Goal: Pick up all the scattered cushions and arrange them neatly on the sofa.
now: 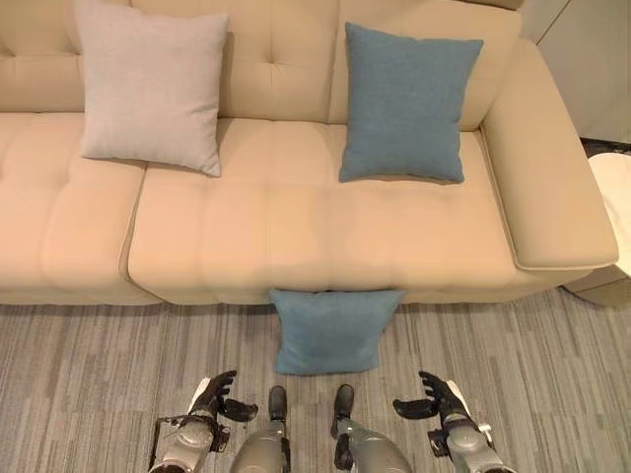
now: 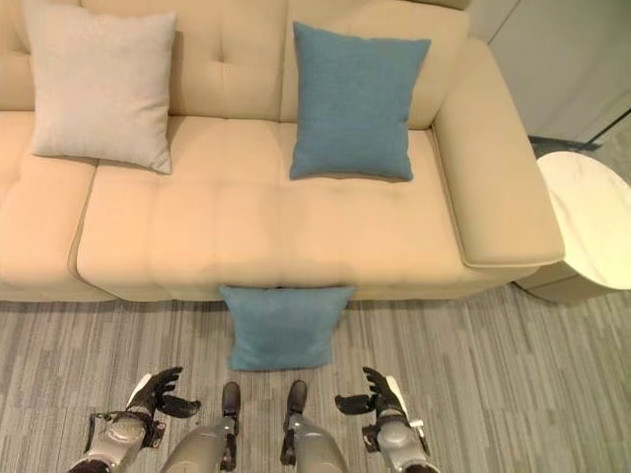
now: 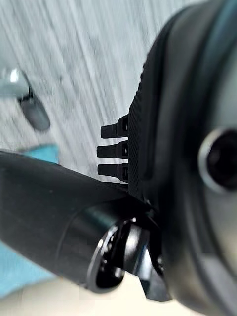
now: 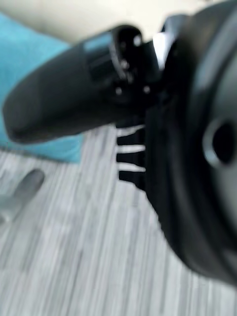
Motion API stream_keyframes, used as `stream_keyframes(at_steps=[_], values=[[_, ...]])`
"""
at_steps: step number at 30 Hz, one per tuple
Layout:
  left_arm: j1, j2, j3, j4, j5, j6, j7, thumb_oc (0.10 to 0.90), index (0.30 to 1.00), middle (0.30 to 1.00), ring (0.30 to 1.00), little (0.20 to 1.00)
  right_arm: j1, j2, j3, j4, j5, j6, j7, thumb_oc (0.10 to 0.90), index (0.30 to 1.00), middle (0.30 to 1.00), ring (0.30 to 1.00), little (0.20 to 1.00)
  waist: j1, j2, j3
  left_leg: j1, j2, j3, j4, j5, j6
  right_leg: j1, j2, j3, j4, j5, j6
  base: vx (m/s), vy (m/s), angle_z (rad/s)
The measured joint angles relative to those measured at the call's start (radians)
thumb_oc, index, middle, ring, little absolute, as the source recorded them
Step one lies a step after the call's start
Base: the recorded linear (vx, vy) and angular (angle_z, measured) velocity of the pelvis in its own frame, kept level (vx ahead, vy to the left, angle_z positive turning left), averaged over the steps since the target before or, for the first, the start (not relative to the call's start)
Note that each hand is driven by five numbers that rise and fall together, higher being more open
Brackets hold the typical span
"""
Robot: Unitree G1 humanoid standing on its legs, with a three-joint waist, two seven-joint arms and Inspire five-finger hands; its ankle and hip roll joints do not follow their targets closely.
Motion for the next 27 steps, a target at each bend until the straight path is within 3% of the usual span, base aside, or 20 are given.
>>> stream_keyframes(at_steps=[1,4,8,15,20,24,25,27], values=[[-0.012,0.000,0.000,0.001,0.000,-0.001,0.001,0.800,0.900,0.900,0.900,0.900,-0.014,0.000,0.001,0.000,0.000,-0.001,0.000,0.800,0.900,0.900,0.900,0.900,-0.001,0.002,0.008,-0.001,0.007,0.004,0.010,-0.008,0.002,-0.013,-0.003,0.047,0.029,-0.016,0.021,-0.01,-0.042,-0.18],[-0.026,-0.001,0.004,-0.011,-0.013,-0.018,0.018,0.800,0.900,0.900,0.900,0.900,-0.016,0.000,0.022,0.004,-0.003,-0.002,-0.002,0.800,0.900,0.900,0.900,0.900,0.002,0.012,0.021,-0.011,0.010,0.021,0.008,-0.014,-0.002,-0.027,-0.009,0.081,0.012,-0.021,0.030,0.03,-0.121,-0.12],[-0.021,-0.006,0.004,-0.024,-0.043,-0.026,0.024,0.800,0.900,0.900,0.900,0.900,-0.014,0.000,0.037,0.006,-0.004,-0.001,-0.002,0.800,0.900,0.900,0.900,0.900,0.002,0.036,0.043,-0.038,0.013,0.010,0.010,-0.001,-0.008,-0.027,0.005,0.079,-0.025,0.000,0.015,-0.02,-0.114,0.04],[-0.035,-0.018,0.015,-0.090,-0.147,-0.062,0.058,0.800,0.900,0.900,0.900,0.900,-0.066,-0.047,0.033,-0.090,-0.004,-0.013,-0.070,0.800,0.900,0.900,0.900,0.900,-0.002,0.052,0.118,-0.133,0.034,-0.021,0.029,0.020,-0.032,-0.105,0.026,0.048,-0.016,0.012,-0.004,-0.04,-0.122,0.10],[-0.141,-0.029,0.003,-0.114,-0.225,-0.096,0.111,0.800,0.900,0.900,0.900,0.900,-0.212,-0.080,0.024,-0.085,-0.008,-0.033,-0.165,0.800,0.900,0.900,0.900,0.900,-0.002,0.071,0.155,-0.261,0.043,-0.040,0.054,0.045,-0.043,-0.251,0.029,0.031,0.060,0.005,-0.028,-0.07,-0.066,0.10],[-0.281,-0.028,-0.004,-0.120,-0.266,-0.128,0.149,0.800,0.900,0.900,0.900,0.900,-0.371,-0.099,0.038,-0.099,-0.008,-0.052,-0.242,0.800,0.900,0.900,0.900,0.900,-0.008,0.088,0.183,-0.374,0.044,-0.042,0.106,0.048,-0.048,-0.400,0.017,0.034,0.182,-0.041,-0.036,-0.04,-0.041,0.06],[-0.319,-0.011,-0.025,-0.144,-0.298,-0.142,0.160,0.800,0.900,0.900,0.900,0.900,-0.409,-0.113,0.036,-0.115,-0.008,-0.067,-0.279,0.800,0.900,0.900,0.900,0.900,-0.016,0.089,0.184,-0.462,0.031,-0.046,0.173,0.028,-0.045,-0.501,-0.004,0.036,0.289,-0.089,-0.040,-0.09,-0.036,0.25],[-0.426,0.014,-0.019,-0.187,-0.338,-0.171,0.169,0.800,0.900,0.900,0.900,0.900,-0.548,-0.144,0.031,-0.112,-0.006,-0.075,-0.316,0.800,0.900,0.900,0.900,0.900,-0.026,0.100,0.214,-0.649,0.032,-0.051,0.311,0.001,-0.045,-0.677,-0.016,0.042,0.409,-0.094,-0.050,-0.08,-0.040,0.12]])
